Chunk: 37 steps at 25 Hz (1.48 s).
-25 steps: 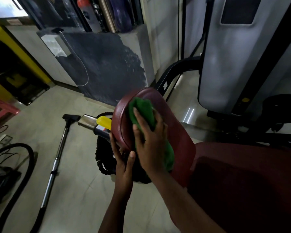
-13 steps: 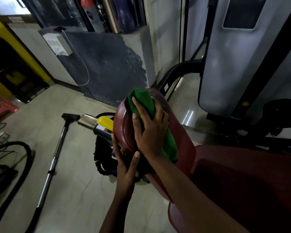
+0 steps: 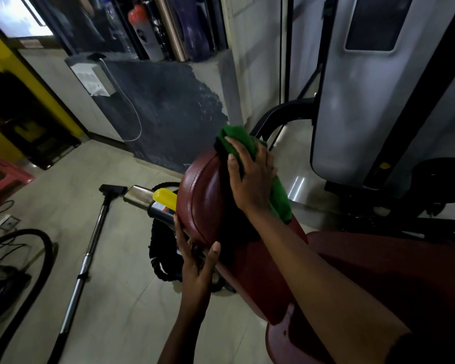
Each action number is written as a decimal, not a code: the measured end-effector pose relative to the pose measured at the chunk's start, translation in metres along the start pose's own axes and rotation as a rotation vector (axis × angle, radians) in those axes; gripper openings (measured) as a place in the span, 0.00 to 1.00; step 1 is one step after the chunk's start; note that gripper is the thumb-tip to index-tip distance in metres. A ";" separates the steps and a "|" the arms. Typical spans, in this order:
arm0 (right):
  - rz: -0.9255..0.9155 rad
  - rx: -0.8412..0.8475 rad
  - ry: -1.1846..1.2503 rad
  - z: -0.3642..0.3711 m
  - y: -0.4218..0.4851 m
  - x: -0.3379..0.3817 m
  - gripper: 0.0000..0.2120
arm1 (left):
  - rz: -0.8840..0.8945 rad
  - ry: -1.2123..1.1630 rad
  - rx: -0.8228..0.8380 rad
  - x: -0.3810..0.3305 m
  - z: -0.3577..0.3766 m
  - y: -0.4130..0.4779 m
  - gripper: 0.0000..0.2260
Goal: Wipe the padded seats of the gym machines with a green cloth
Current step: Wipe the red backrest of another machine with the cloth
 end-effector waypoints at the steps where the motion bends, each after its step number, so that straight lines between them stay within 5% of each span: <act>1: 0.054 -0.001 0.016 0.000 0.004 -0.012 0.24 | -0.002 0.014 0.001 -0.001 0.001 0.000 0.41; 8: 0.364 0.075 0.124 0.022 -0.030 -0.136 0.28 | -0.001 0.051 0.002 0.000 0.002 0.000 0.41; 13: 0.724 0.129 0.144 0.026 -0.096 -0.209 0.19 | -0.012 0.035 0.009 0.000 0.003 0.001 0.41; 15: 0.715 0.049 0.220 0.014 -0.098 -0.201 0.19 | -0.019 0.042 0.017 -0.003 0.004 -0.001 0.43; 18: 0.443 -0.113 0.306 -0.009 -0.099 -0.115 0.19 | -0.033 0.049 0.011 -0.001 0.004 -0.002 0.43; 21: 0.218 0.011 0.188 0.013 -0.137 -0.016 0.23 | -0.032 0.059 0.008 0.003 0.002 -0.004 0.41; 30: 0.471 -0.061 0.135 0.035 -0.182 -0.116 0.24 | -0.111 0.060 -0.027 0.052 0.019 -0.018 0.48; 37: 0.914 0.065 0.276 0.045 -0.215 -0.222 0.35 | -0.143 0.128 -0.113 0.062 0.029 -0.022 0.52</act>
Point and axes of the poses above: each hand's wrist, its own y-axis towards the middle knuckle, its own z-axis out of the palm, x = y × z, the point moved 8 cm from there along y, towards the middle knuckle, and after that the axes turned 13 degrees about x, right-handed, at the moved point
